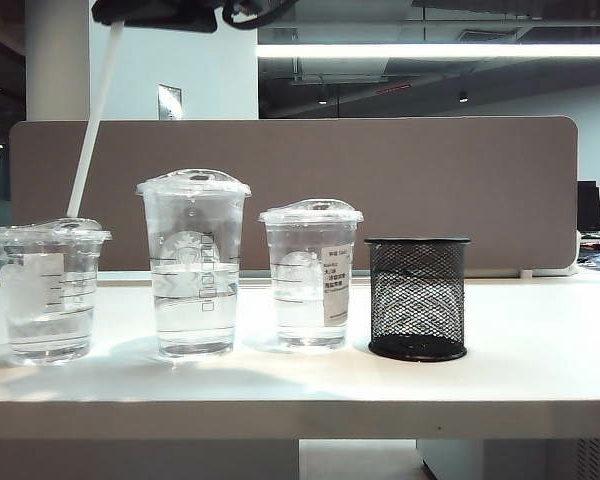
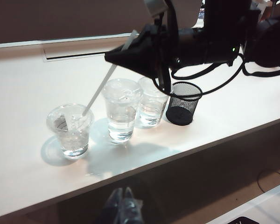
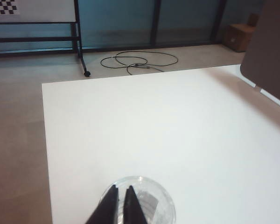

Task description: Pick up the straw and insert it into the small coffee cup.

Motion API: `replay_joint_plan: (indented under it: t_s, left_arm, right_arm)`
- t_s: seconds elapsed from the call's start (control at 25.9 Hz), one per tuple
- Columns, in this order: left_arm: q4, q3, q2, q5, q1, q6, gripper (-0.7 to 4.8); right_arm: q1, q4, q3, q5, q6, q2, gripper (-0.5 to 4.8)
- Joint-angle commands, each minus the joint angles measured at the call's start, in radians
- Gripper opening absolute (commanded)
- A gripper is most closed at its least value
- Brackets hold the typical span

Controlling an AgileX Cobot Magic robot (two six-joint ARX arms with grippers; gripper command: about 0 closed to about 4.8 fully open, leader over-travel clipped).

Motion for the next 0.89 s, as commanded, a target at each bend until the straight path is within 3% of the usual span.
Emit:
replay_joint_plan:
  t_s: [0.04, 0.46, 0.54, 0.7, 0.89]
  left_arm:
    - [-0.002, 0.003, 0.002, 0.004, 0.001, 0.000, -0.05]
    - [-0.003, 0.003, 0.002, 0.004, 0.001, 0.000, -0.05]
    - [-0.002, 0.003, 0.002, 0.004, 0.001, 0.000, -0.05]
    - [-0.002, 0.003, 0.002, 0.004, 0.001, 0.000, -0.05]
    - [-0.002, 0.003, 0.002, 0.004, 0.001, 0.000, -0.05]
  right_arm:
    - [0.002, 0.012, 0.005, -0.009, 0.004, 0.000, 0.31]
    - [0.002, 0.021, 0.005, -0.009, 0.004, 0.033, 0.34]
    - [0.002, 0.039, 0.005, -0.012, 0.004, 0.045, 0.85]
    - [0.003, 0.063, 0.005, -0.035, 0.004, 0.058, 2.85]
    - [0.003, 0.098, 0.006, -0.026, 0.004, 0.047, 2.84]
